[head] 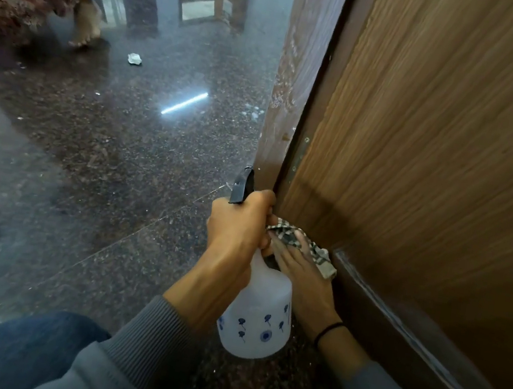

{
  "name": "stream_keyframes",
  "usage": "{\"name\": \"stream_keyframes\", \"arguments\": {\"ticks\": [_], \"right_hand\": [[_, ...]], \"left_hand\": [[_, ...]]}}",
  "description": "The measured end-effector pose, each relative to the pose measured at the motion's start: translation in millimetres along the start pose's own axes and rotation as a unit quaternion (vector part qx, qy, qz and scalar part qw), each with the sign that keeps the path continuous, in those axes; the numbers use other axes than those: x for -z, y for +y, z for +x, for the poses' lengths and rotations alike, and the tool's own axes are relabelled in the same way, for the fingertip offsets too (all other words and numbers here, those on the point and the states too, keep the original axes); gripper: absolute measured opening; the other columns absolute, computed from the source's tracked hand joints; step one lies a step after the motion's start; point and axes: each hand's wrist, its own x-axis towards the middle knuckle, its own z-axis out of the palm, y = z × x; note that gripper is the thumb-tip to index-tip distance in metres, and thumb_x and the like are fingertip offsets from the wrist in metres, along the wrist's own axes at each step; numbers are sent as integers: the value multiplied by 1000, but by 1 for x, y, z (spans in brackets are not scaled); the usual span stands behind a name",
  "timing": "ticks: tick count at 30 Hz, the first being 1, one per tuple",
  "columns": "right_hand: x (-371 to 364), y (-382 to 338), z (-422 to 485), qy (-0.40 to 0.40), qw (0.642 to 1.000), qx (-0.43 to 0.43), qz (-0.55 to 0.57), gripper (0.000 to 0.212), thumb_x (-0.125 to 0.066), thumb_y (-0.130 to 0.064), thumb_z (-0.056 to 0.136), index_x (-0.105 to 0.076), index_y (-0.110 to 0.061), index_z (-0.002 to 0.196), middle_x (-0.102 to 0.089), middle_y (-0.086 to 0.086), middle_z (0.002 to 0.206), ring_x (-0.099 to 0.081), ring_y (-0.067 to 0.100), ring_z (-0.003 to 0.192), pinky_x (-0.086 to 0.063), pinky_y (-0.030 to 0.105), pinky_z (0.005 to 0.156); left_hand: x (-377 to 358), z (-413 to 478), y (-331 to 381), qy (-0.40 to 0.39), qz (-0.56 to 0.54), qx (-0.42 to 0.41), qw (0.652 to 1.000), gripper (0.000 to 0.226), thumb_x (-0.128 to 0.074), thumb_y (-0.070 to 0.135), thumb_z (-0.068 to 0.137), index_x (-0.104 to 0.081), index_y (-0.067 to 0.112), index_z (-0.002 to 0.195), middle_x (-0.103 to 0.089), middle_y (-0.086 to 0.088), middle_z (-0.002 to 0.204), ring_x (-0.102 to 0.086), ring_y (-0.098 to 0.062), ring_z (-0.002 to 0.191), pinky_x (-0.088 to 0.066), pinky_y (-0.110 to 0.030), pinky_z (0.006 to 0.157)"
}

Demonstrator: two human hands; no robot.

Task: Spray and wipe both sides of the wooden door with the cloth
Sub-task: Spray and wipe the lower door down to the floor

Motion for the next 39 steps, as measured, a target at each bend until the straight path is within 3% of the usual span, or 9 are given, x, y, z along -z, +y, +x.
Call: {"name": "stream_keyframes", "arguments": {"ticks": [14,18,21,23,26,29,31,34,39], "right_hand": [[114,67,-58,76,978,-138,-134,74,-47,-44,103,-13,-16,162,-6,1,170,-15,21,153,-4,56,125],[80,42,-49,62,994,-35,-84,86,-88,-41,70,-55,-8,142,-49,10,151,-33,27,138,-26,54,119],[48,21,-58,68,995,-53,44,86,-105,-24,19,-77,-2,98,-76,12,104,-45,26,109,-51,38,83],[21,17,-70,-26,995,-61,72,86,-103,-24,41,-72,-4,119,-70,8,125,-32,34,139,-59,38,82],[-35,27,-119,-160,983,-9,94,84,-58,-13,97,-3,-17,160,-14,2,169,28,29,150,-21,45,119],[-51,41,-162,-177,976,-12,126,96,-50,-3,96,25,-23,152,-14,5,169,12,33,154,10,37,110],[-50,38,-168,-178,975,-10,131,100,-58,-1,92,16,-21,156,-24,5,166,2,33,156,15,36,110],[-38,30,-151,-170,981,3,90,80,-80,-5,76,-46,-8,148,-57,9,146,-43,35,143,7,41,121],[2,34,-134,-108,993,-12,47,78,-82,-19,75,-49,-11,146,-55,5,148,-57,22,131,5,45,126]], "left_hand": [[-42,-31,2,-70,-24,19,997,20,-68,23,82,-64,11,67,-63,-6,62,-46,-16,38,-44,-30,53],[-35,-23,5,-43,-16,12,999,25,-70,34,69,-71,10,77,-70,-7,71,-54,-22,54,-47,-38,64],[-31,-18,3,-28,-7,1,1000,15,-70,23,83,-69,13,72,-67,1,59,-50,-14,44,-46,-33,58],[-29,-19,4,-27,-4,-3,1000,17,-68,20,87,-67,13,71,-64,4,55,-47,-10,38,-45,-30,52],[-32,-22,5,-36,-1,5,999,19,-67,19,88,-65,13,71,-63,4,55,-43,-8,35,-44,-27,47],[-38,-30,2,-64,10,2,998,16,-66,18,90,-66,11,76,-63,3,57,-44,-9,35,-43,-27,46],[-41,-35,-1,-86,19,2,996,15,-65,18,90,-66,10,77,-64,0,61,-44,-10,37,-43,-27,46],[-43,-36,-4,-108,27,13,994,13,-65,19,91,-65,11,81,-66,-1,67,-43,-10,38,-43,-27,47],[-47,-40,-11,-115,46,2,992,19,-65,17,89,-63,14,70,-65,0,63,-44,-9,40,-44,-30,52]]}}
